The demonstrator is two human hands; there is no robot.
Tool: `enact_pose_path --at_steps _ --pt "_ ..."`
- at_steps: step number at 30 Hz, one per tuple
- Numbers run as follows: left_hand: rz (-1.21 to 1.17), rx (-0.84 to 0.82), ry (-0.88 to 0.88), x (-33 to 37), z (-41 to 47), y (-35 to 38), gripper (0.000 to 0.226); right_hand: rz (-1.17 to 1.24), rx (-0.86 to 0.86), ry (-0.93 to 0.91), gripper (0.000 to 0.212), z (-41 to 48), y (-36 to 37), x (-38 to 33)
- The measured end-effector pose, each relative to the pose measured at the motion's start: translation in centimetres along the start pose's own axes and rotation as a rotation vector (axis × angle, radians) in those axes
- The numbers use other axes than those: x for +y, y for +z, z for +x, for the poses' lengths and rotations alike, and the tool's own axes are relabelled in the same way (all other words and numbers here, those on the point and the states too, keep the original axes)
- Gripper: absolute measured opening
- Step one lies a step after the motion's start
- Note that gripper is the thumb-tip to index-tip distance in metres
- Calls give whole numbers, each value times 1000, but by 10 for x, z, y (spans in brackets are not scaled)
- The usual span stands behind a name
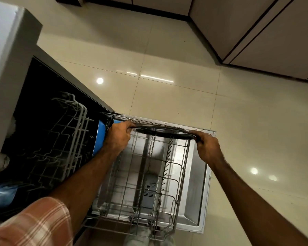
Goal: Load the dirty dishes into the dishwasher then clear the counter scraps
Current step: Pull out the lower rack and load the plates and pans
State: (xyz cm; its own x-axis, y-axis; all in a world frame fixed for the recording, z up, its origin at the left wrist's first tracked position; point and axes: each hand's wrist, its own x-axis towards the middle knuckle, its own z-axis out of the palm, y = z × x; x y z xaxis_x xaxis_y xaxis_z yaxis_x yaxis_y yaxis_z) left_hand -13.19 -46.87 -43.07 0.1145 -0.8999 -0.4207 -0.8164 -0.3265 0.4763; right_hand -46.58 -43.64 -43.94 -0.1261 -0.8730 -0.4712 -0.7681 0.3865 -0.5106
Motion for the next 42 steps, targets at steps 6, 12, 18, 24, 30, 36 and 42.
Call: enact_pose_path --at_steps 6,12,18,24,30,36,42 --pt "8 -36 -30 -13 17 11 24 20 -64 36 49 7 15 -5" --pt "-74 -59 3 -5 23 15 41 87 -16 123 50 9 16 -16" --pt "-132 -225 -80 3 26 15 79 181 -53 193 54 4 7 -27" --pt "-52 -244 -39 16 5 3 91 233 -104 197 70 -19 -10 -42" --pt "155 -189 106 44 -49 -27 86 150 -78 9 82 -70 -39 -67" --pt "318 -126 217 81 -128 -64 86 70 -51 -204 77 -141 -70 -90" --pt "315 -29 302 108 -204 -114 85 6 -36 -284 81 -207 -117 -123"
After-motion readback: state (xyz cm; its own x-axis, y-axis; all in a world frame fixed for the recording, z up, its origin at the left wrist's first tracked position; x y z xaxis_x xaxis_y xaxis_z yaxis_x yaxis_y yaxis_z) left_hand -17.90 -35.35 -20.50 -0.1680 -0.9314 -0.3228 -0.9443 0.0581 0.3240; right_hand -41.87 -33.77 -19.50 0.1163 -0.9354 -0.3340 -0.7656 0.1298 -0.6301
